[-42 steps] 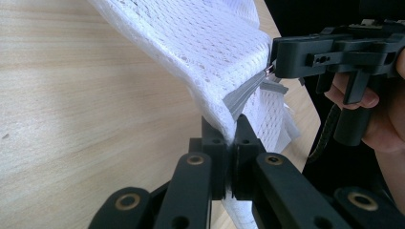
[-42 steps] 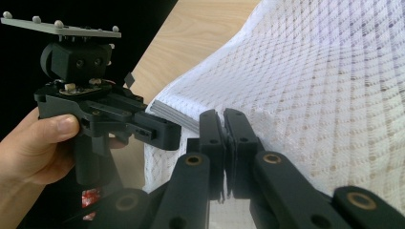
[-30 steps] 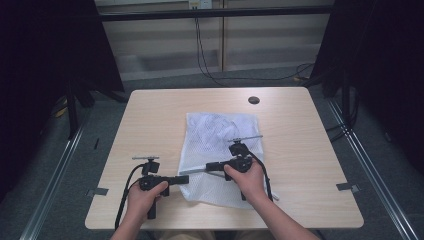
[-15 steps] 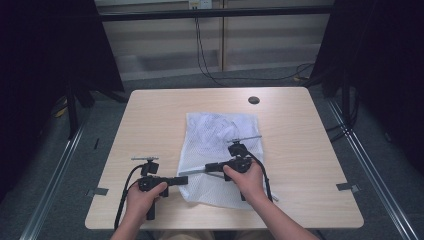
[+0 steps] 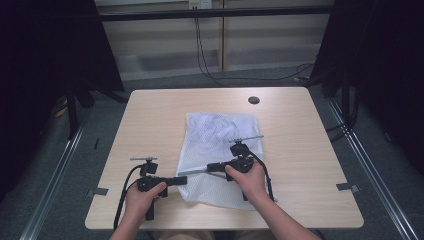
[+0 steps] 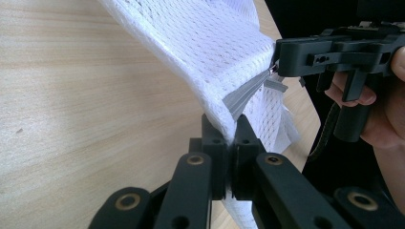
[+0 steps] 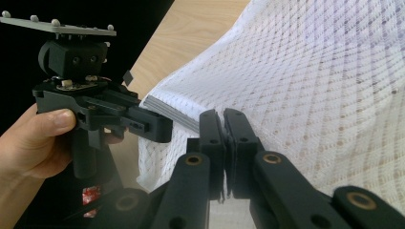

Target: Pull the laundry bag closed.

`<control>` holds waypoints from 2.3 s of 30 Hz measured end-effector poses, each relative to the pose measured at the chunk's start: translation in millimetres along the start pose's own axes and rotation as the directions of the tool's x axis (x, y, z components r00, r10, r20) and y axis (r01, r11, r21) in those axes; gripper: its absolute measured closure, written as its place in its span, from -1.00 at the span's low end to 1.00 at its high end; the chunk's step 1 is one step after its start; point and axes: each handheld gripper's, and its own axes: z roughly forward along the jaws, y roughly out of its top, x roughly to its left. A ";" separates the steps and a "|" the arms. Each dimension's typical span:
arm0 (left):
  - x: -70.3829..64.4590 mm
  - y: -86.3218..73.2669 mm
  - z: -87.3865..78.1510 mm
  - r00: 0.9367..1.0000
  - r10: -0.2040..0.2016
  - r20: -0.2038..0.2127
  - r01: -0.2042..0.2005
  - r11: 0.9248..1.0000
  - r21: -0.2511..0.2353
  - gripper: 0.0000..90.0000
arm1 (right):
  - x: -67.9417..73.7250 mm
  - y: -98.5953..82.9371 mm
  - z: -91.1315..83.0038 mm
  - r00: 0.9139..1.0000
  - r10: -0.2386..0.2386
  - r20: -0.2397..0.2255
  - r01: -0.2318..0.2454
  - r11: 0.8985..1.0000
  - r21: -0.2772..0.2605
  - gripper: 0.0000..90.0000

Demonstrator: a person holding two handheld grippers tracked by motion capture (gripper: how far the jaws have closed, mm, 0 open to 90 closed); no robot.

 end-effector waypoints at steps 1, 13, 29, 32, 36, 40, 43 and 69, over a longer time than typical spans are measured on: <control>0.3 -0.1 -0.1 1.000 0.005 -0.004 -0.005 1.000 0.001 0.95 | -0.1 -0.1 -0.1 1.000 -0.001 -0.001 0.001 1.000 0.000 0.93; 0.7 -2.4 -3.6 1.000 -0.013 -0.006 0.012 1.000 -0.009 0.95 | -3.6 -1.4 -3.1 1.000 0.006 -0.006 -0.006 1.000 0.002 0.93; 1.3 -2.5 -4.0 1.000 -0.016 -0.002 0.016 1.000 -0.012 0.95 | -6.4 0.0 -6.4 1.000 0.010 -0.013 -0.010 1.000 0.003 0.93; 2.0 -2.2 -4.4 1.000 -0.005 -0.006 0.005 1.000 -0.002 0.95 | -6.4 -0.1 -6.8 1.000 0.009 -0.013 -0.009 1.000 0.002 0.93; 2.6 -1.3 -3.9 1.000 0.005 -0.006 -0.005 1.000 -0.003 0.95 | -6.6 -0.2 -7.1 1.000 0.008 -0.011 -0.008 1.000 0.004 0.93; 2.3 -0.8 -3.3 1.000 0.002 -0.004 -0.002 1.000 -0.001 0.95 | -6.4 -0.5 -8.1 1.000 0.009 -0.009 -0.009 1.000 0.002 0.93; 2.3 -2.0 -4.6 1.000 -0.006 -0.005 0.006 1.000 -0.003 0.95 | -6.8 -0.3 -9.0 1.000 0.010 -0.002 -0.010 1.000 -0.003 0.93; 1.5 -6.7 -9.3 1.000 -0.027 -0.006 0.027 0.999 -0.025 0.94 | -9.1 0.1 -7.1 1.000 0.015 -0.021 -0.015 1.000 0.012 0.93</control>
